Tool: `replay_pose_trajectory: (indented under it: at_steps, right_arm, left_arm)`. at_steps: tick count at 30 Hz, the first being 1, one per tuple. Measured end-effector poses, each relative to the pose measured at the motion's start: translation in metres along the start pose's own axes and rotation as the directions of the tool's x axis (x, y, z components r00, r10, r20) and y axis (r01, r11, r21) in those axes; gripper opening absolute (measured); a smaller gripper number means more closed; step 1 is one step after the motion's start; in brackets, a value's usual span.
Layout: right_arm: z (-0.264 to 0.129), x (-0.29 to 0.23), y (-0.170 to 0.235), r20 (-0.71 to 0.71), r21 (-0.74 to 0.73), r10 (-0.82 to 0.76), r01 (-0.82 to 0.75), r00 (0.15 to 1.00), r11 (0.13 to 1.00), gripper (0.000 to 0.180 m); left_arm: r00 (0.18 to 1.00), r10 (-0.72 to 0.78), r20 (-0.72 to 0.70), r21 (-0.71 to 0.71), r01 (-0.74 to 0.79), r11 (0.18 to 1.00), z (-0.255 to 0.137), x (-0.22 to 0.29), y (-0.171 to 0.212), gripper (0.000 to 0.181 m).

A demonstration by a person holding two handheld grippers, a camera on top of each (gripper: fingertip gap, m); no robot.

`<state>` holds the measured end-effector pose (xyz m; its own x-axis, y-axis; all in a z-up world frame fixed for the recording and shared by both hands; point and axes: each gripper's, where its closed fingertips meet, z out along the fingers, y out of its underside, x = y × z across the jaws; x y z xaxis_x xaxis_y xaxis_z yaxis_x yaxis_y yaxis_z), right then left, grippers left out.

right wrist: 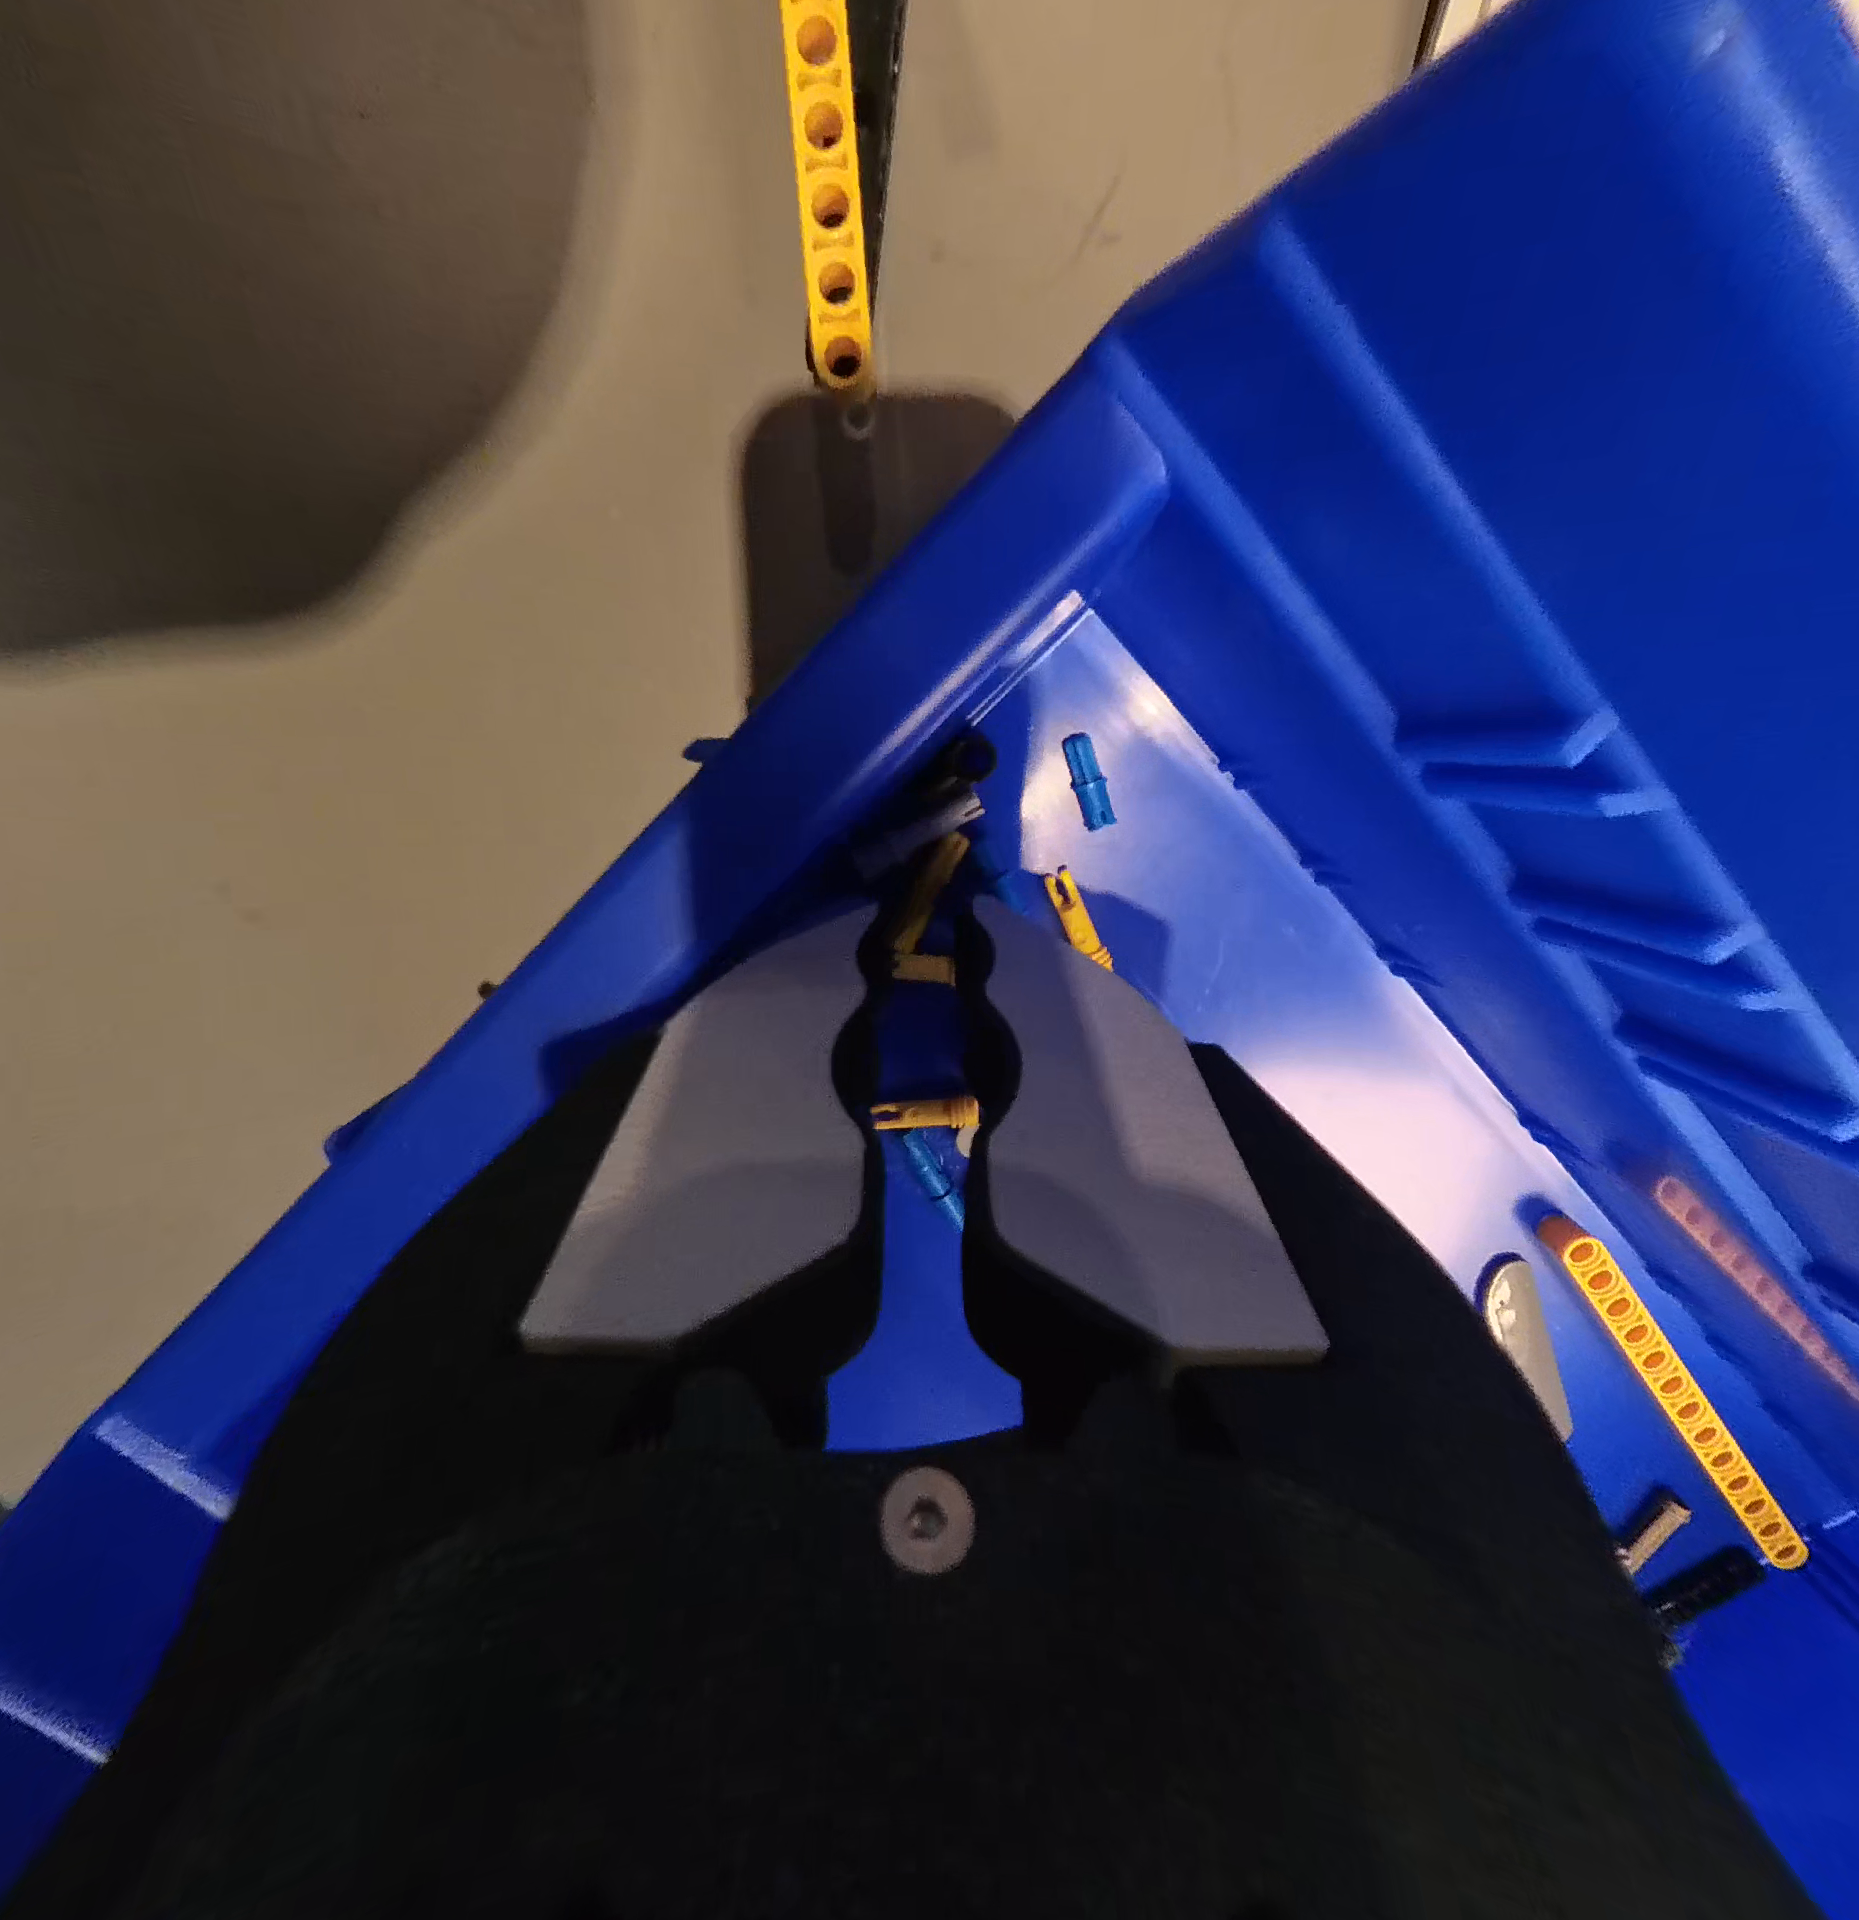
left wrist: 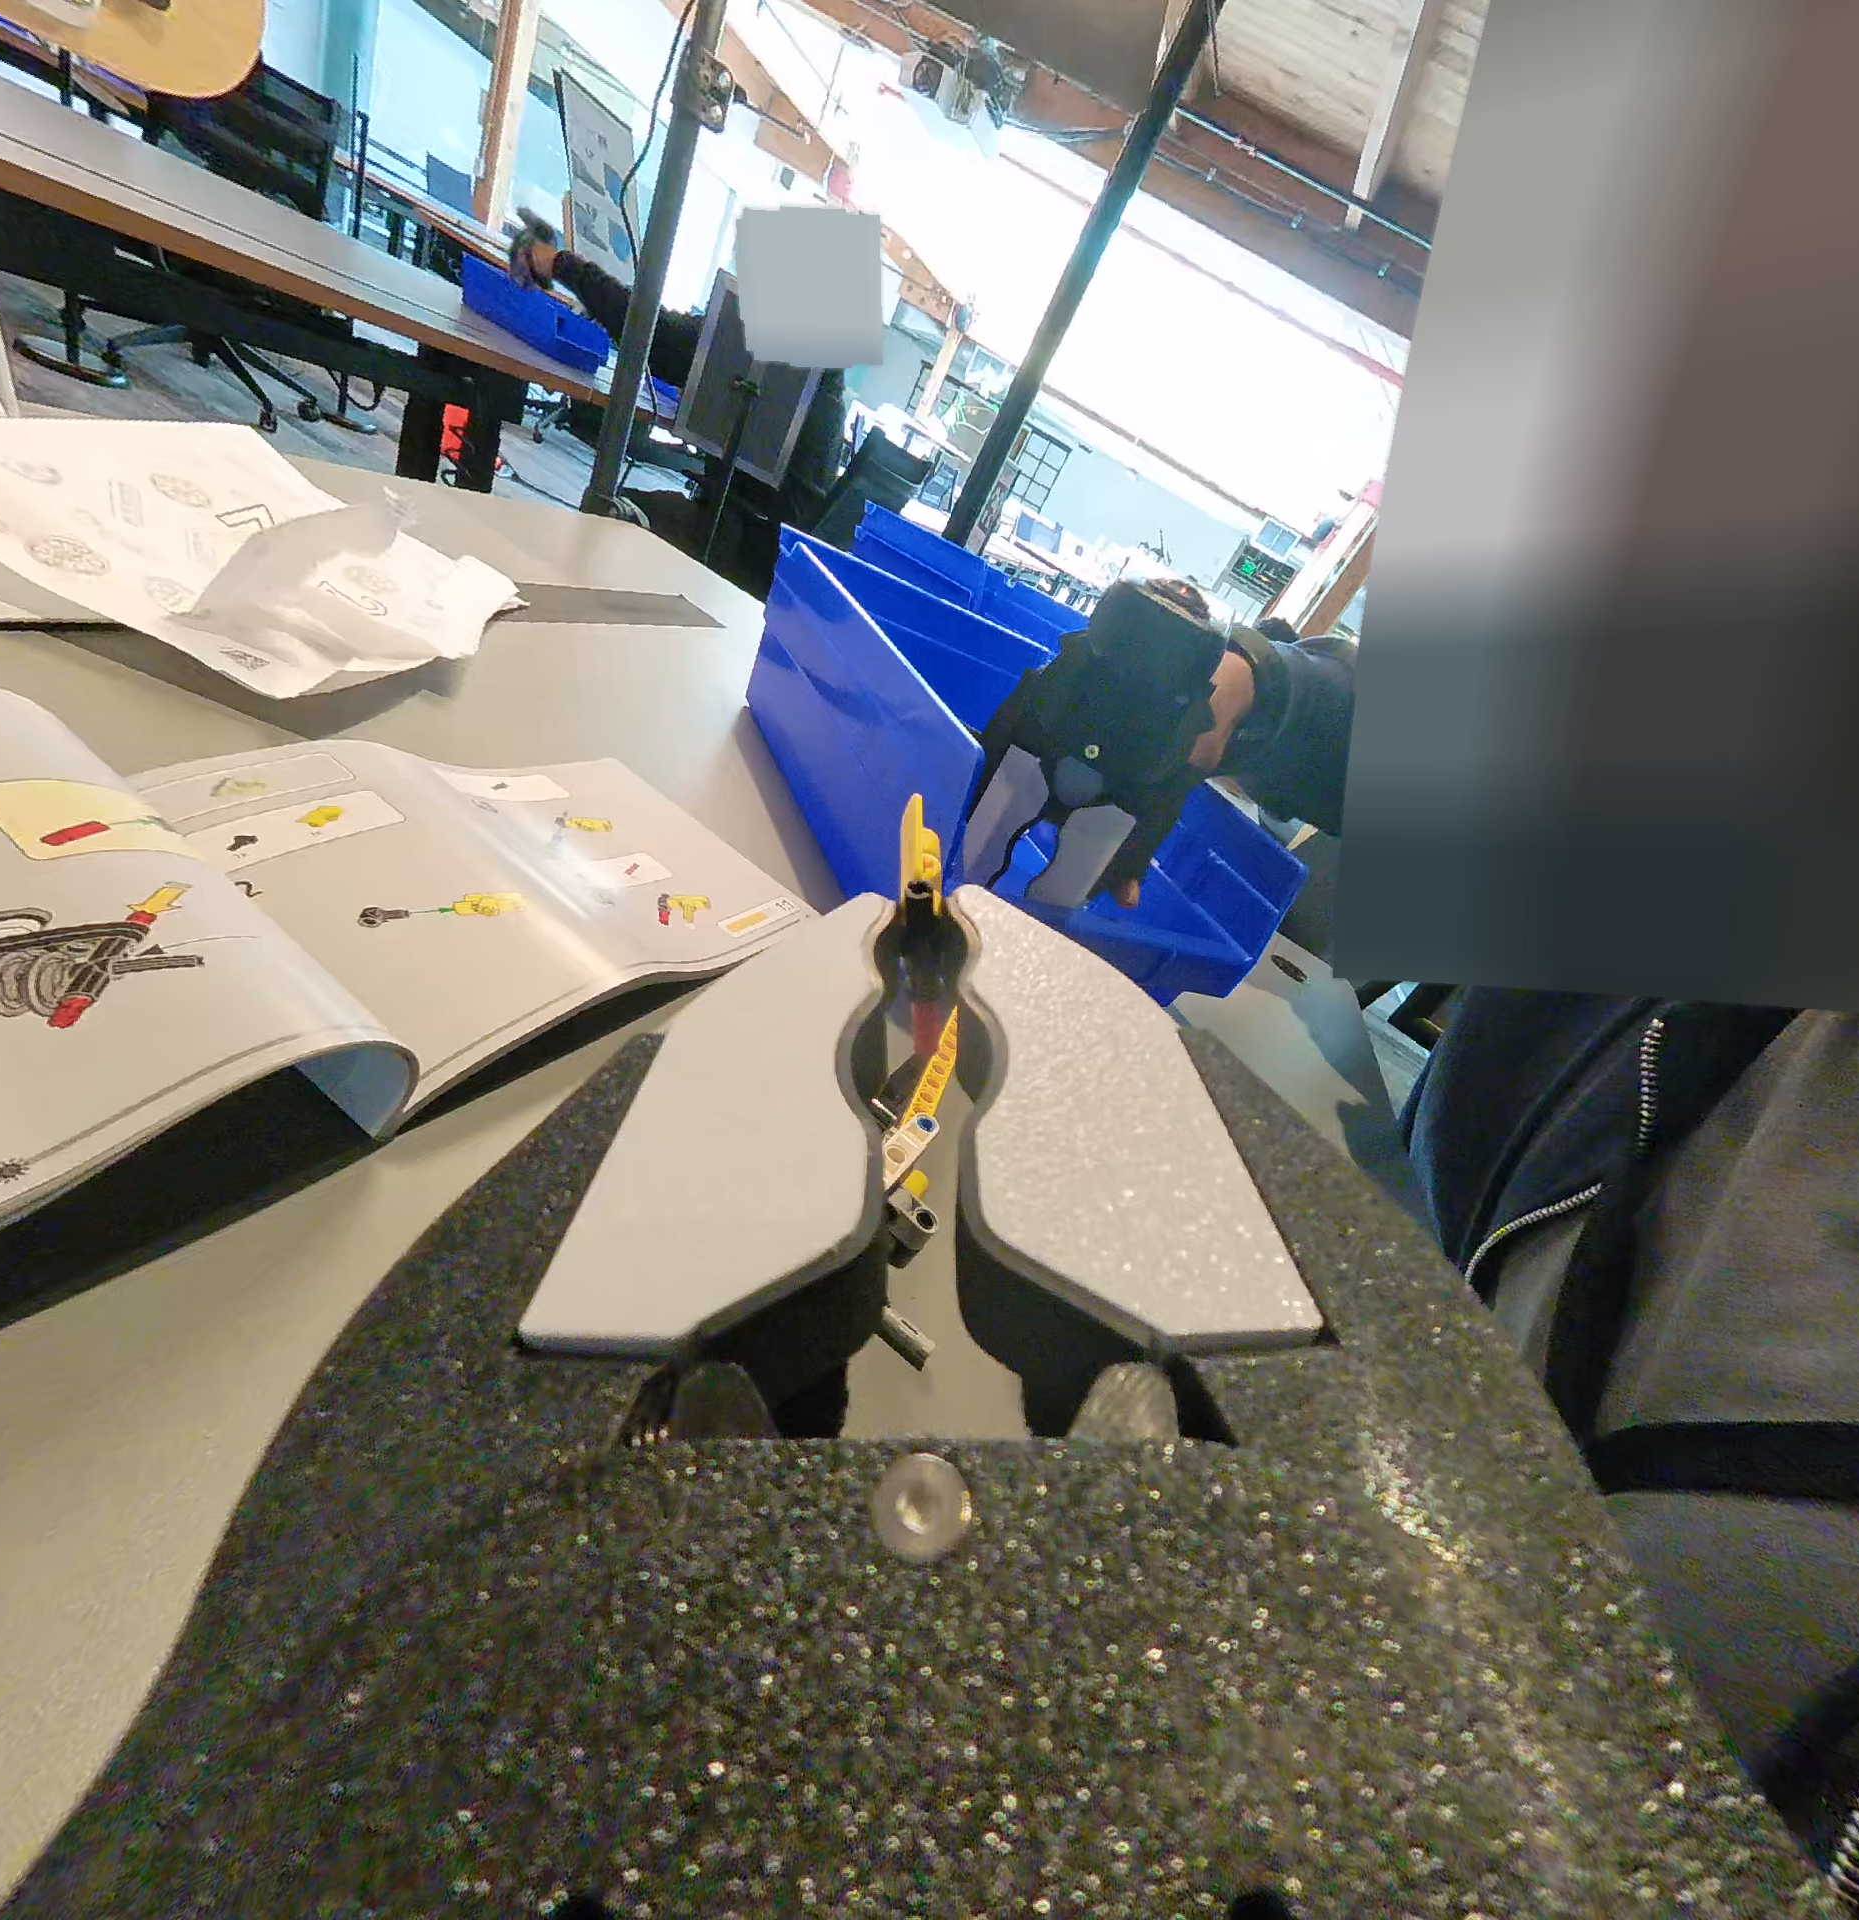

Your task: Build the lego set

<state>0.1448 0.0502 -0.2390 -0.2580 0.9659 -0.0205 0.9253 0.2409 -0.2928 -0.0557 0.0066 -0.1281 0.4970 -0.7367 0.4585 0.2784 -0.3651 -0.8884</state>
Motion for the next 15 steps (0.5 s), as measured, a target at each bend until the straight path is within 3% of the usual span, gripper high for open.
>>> replay_pose_trajectory:
  at_steps: [15]
  right_arm:
    - [-0.0004, -0.0035, 0.0001, 0.07, 0.008, 0.14, -0.141, 0.988, 0.99, 0.004]
  left_arm:
    - [0.992, -0.121, 0.031, 0.024, 0.12, 0.992, -0.0028, -0.0082, 0.0011, 0.008]
